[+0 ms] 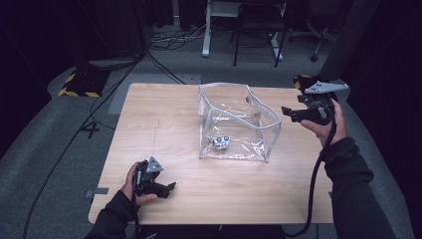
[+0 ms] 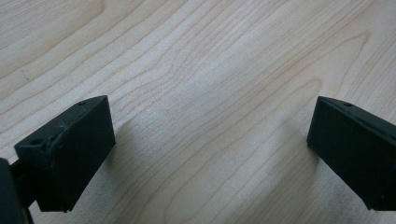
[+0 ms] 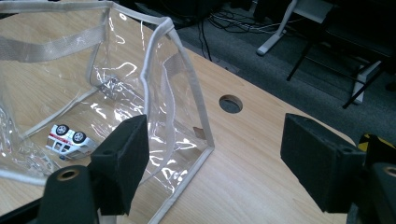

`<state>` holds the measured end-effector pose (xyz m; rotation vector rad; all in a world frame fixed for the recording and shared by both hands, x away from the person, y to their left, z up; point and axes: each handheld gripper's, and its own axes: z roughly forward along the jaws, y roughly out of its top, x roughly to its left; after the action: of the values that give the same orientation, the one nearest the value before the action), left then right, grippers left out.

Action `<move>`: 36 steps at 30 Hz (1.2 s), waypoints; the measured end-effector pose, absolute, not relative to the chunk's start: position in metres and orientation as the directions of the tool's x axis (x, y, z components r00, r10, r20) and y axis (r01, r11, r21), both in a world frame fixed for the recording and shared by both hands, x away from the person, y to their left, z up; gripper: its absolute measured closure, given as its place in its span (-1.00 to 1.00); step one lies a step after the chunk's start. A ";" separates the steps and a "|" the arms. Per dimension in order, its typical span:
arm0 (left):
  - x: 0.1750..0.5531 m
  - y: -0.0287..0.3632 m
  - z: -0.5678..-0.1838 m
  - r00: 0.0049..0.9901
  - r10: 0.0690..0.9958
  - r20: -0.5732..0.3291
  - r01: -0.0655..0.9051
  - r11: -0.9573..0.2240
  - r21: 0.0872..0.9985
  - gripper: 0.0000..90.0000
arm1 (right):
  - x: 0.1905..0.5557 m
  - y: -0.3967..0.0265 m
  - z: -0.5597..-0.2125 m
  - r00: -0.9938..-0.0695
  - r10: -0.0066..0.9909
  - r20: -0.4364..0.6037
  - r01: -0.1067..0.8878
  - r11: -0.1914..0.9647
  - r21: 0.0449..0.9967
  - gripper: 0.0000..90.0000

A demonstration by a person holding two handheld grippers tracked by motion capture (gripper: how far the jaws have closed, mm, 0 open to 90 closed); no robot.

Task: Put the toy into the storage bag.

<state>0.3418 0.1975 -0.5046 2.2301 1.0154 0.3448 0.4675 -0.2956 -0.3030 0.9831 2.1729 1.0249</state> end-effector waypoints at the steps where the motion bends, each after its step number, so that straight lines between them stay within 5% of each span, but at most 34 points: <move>1: 0.342 0.197 -0.505 0.665 0.747 -0.029 0.574 -0.485 0.659 -0.97 | 0.467 -0.296 -0.304 -0.588 0.794 -0.153 0.384 0.441 0.811 -0.45; 36: 0.342 0.197 -0.505 0.665 0.747 -0.030 0.575 -0.485 0.660 -0.97 | 0.449 -0.298 -0.345 -0.602 0.781 -0.163 0.417 0.482 0.771 -0.41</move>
<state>0.3418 0.1975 -0.5046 2.2300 1.0157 0.3441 0.4492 -0.2982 -0.3449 0.9890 2.2290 0.9639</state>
